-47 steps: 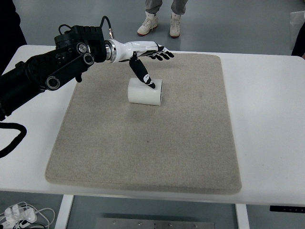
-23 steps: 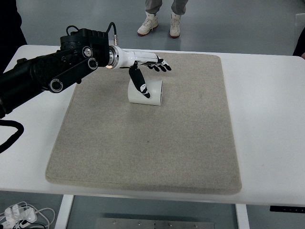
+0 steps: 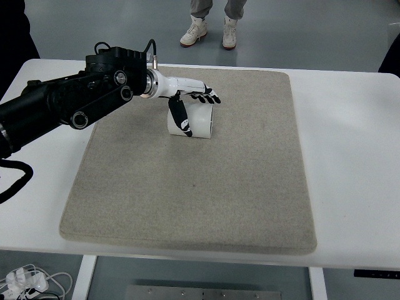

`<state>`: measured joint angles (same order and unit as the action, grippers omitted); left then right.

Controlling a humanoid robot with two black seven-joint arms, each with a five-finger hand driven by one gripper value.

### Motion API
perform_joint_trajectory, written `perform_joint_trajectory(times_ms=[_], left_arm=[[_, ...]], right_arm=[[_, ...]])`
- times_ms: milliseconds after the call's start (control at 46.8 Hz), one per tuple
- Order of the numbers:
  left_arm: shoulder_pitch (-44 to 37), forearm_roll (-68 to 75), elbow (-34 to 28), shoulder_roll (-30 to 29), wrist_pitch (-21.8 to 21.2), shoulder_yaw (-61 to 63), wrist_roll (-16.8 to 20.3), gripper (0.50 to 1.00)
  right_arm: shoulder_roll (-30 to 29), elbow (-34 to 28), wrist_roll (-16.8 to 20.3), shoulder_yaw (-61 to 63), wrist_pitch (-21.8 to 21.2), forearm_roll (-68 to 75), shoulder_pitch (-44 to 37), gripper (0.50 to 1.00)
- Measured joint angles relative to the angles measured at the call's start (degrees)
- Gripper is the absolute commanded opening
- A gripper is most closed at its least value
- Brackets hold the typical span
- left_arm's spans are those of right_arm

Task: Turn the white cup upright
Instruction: 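Lower the left hand and wrap fingers around the white cup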

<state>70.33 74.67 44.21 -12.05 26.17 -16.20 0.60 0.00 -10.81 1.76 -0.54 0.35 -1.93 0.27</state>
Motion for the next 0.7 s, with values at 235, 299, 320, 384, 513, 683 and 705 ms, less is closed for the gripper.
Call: perform_joint_trajectory(times_ms=[235,299,320,384,513,683,705], left_arm=[[-0.20,0.64,-0.62,0.43,-0.14,-0.02,0.02,0.971],[-0.32,0.91,-0.74,0.48,-0.15,-0.01,0.03,0.960],[-0.35,0.99,-0.82,0.51,-0.16,0.00,0.03,0.956],[-0.36,1.29,-0.88,0.72,-0.16,0.08,0.05,0.936],[-0.54,1.73,-0.95,0.84,-0.16,0.10,0.06,0.879],[-0.84,2.84,-0.96,0.89,-0.23,0.11,0.07,0.816],[-0.89,2.87,-0.96,0.89,-0.24,0.11,0.09,0.810]], right_arm=[[0.00,0.00,0.00,-0.03,0.00,0.00,-0.01,0.952],[0.00,0.00,0.01,-0.04,0.00,0.00,0.00,0.952],[0.00,0.00,0.01,-0.03,0.00,0.00,0.00,0.952],[0.00,0.00,0.01,-0.01,0.00,0.00,0.00,0.952],[0.00,0.00,0.01,0.00,0.00,0.00,0.00,0.952],[0.00,0.00,0.01,-0.01,0.00,0.00,0.00,0.952],[0.00,0.00,0.01,-0.02,0.00,0.00,0.00,0.952]])
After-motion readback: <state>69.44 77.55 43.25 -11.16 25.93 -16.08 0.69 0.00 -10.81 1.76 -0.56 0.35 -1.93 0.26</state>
